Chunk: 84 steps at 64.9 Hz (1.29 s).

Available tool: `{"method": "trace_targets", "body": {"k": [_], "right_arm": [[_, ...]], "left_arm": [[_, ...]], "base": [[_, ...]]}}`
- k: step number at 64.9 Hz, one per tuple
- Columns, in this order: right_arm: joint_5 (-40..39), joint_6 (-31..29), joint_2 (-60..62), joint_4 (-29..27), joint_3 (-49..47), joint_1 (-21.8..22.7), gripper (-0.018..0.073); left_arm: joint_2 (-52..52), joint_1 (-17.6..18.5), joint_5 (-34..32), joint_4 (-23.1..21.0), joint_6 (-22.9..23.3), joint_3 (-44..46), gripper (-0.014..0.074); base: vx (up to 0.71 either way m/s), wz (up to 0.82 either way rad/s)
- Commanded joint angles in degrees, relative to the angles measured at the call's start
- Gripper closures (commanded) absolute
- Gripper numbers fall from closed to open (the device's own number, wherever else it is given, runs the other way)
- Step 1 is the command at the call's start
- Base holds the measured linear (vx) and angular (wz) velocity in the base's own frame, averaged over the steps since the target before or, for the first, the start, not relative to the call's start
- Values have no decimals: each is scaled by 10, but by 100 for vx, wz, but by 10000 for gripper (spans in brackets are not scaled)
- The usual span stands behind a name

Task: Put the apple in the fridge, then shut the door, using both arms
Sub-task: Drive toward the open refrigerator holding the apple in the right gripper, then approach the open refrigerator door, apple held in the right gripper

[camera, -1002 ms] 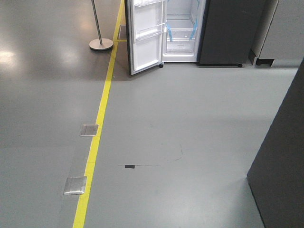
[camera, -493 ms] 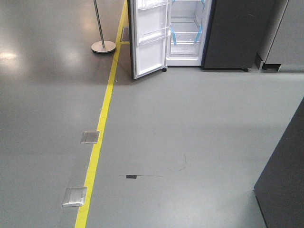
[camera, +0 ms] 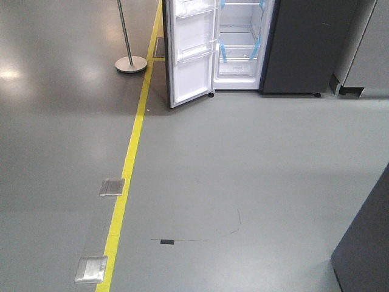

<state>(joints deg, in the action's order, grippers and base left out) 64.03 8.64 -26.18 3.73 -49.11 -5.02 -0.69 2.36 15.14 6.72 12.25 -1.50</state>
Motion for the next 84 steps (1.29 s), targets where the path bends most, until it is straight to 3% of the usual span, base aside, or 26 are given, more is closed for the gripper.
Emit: {"method": "trace_targets", "body": {"k": [1,84], "right_arm": [[-41,-2,-4,6,-15,1,424],[-41,-2,-4,6,-15,1,424]], "left_arm": [[-8,2,-41,-3,5,-12,602],[-8,2,-41,-3,5,-12,602]], "base": [[18,-1],[15,-2]]}}
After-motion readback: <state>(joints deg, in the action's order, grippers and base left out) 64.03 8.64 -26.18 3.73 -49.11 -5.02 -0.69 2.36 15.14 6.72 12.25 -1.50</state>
